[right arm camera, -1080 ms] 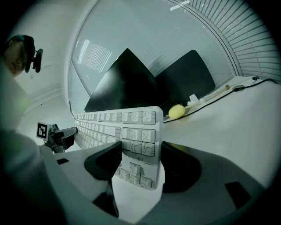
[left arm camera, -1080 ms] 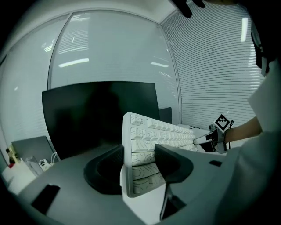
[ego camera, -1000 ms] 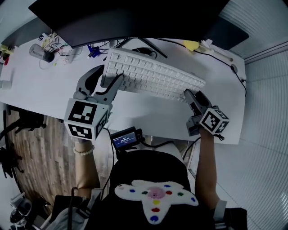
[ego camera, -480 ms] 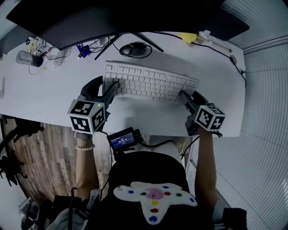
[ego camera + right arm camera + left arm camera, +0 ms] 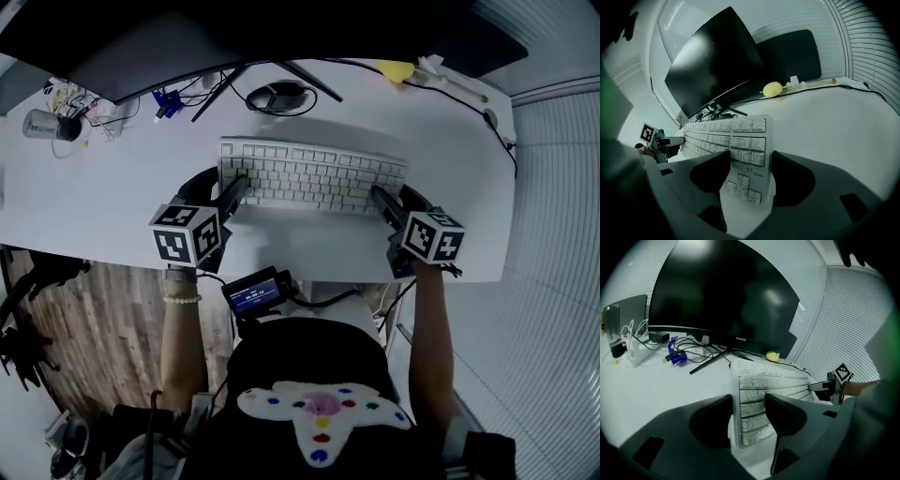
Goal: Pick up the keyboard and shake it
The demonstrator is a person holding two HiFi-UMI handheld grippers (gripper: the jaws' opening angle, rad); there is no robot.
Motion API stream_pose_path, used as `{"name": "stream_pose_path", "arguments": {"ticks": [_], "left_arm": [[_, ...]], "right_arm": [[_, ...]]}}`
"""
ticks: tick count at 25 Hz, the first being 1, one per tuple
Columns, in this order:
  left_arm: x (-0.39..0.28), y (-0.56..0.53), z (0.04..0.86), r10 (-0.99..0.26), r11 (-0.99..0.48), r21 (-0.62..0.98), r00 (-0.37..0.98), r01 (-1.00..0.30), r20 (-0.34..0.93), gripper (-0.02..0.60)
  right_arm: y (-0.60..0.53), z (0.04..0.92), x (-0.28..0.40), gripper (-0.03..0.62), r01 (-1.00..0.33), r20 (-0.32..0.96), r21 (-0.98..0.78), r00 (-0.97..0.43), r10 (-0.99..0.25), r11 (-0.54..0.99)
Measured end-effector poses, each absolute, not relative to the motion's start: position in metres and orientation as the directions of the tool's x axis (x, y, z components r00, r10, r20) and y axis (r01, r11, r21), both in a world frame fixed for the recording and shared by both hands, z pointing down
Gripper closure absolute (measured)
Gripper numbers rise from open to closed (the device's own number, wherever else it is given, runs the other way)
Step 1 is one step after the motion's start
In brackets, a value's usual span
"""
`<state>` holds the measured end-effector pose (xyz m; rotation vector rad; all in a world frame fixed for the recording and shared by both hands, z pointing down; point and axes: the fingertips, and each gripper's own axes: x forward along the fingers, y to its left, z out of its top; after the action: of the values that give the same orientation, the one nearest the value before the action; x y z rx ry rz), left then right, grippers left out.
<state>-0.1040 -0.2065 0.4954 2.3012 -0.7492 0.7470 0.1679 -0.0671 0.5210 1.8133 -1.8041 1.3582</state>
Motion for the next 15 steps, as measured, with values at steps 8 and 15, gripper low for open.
{"name": "stream_pose_path", "arguments": {"ticks": [8, 15], "left_arm": [[-0.11, -0.202, 0.521, -0.282, -0.598, 0.425, 0.675, -0.679, 0.681, 0.341], [-0.109, -0.202, 0.53, -0.258, -0.587, 0.452, 0.685, -0.671, 0.681, 0.341]], "right_arm": [[-0.072, 0.528, 0.167, 0.316, -0.899, 0.749, -0.393, -0.191, -0.634, -0.194], [-0.071, 0.532, 0.167, 0.316, -0.894, 0.746, -0.398, -0.182, -0.641, -0.209]]}}
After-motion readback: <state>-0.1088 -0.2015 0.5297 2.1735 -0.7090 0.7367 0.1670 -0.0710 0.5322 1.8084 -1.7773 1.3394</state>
